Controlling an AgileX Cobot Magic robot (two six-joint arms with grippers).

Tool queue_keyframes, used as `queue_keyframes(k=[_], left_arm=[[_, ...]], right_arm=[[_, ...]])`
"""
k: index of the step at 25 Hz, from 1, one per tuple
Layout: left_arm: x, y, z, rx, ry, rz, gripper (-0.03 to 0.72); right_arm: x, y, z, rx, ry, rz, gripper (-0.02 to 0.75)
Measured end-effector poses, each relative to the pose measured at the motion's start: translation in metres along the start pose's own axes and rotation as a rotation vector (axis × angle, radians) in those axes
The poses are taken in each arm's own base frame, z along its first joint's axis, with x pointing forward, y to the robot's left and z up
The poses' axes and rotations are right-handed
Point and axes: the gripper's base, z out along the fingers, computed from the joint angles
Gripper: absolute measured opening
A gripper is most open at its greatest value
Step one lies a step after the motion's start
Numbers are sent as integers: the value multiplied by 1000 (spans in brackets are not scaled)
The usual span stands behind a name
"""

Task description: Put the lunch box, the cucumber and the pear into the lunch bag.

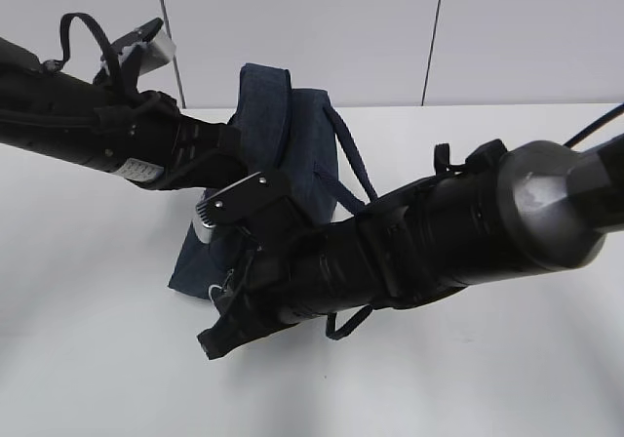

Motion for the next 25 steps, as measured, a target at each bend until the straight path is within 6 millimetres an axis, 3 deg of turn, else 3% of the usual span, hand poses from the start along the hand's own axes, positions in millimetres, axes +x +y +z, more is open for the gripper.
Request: queue_keyframes(k=[25], left_arm=[[0, 2, 0, -24, -2, 35, 3]], right_arm=[[-41, 13, -59, 11, -174, -56, 18]])
